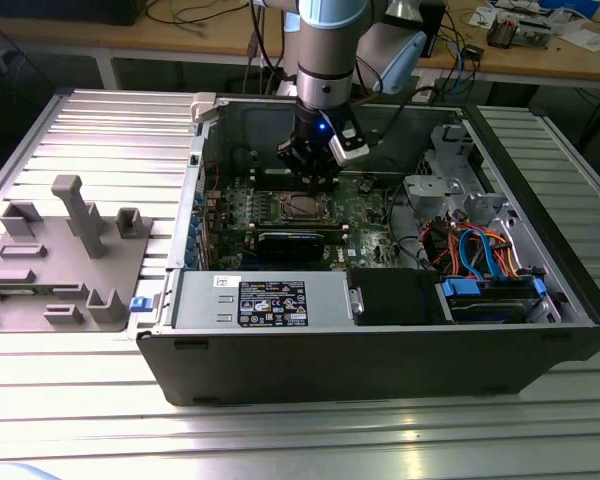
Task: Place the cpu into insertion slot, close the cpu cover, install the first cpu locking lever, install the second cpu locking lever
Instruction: 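Install the first cpu locking lever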
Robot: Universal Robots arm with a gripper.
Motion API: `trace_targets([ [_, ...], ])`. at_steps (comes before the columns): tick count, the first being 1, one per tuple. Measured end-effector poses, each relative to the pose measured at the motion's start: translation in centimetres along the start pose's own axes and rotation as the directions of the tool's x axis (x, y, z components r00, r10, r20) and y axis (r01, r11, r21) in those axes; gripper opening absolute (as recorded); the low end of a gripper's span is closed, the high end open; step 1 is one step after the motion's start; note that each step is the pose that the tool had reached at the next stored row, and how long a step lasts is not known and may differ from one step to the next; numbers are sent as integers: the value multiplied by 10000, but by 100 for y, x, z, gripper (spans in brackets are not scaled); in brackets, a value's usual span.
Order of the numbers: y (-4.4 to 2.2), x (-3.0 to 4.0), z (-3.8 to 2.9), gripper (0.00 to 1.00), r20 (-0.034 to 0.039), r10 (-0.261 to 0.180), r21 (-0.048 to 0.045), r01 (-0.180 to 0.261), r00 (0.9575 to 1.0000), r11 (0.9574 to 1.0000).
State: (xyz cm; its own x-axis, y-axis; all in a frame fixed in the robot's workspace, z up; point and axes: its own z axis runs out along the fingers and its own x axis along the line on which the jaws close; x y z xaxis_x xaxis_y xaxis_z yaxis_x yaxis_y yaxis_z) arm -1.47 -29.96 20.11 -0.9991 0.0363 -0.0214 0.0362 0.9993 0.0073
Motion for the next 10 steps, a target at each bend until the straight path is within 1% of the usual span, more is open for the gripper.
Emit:
trace_targets([
  [2, 0, 0, 9, 11, 2, 0, 1, 0, 10000, 10000],
  [4, -1, 0, 14, 11, 1, 2, -34, -2, 10000, 10000],
  [5, -1, 0, 15, 11, 0, 3, -92, -3, 10000, 10000],
  [6, 0, 0, 17, 11, -5, 5, -229, -5, 10000, 9997],
  [7, -1, 0, 17, 11, -7, 6, -295, -6, 10000, 9996],
  [8, -1, 0, 16, 11, -9, 6, -335, -7, 10000, 9994],
  [10, 1, 0, 15, 11, -8, 8, -347, -9, 10000, 9994],
])
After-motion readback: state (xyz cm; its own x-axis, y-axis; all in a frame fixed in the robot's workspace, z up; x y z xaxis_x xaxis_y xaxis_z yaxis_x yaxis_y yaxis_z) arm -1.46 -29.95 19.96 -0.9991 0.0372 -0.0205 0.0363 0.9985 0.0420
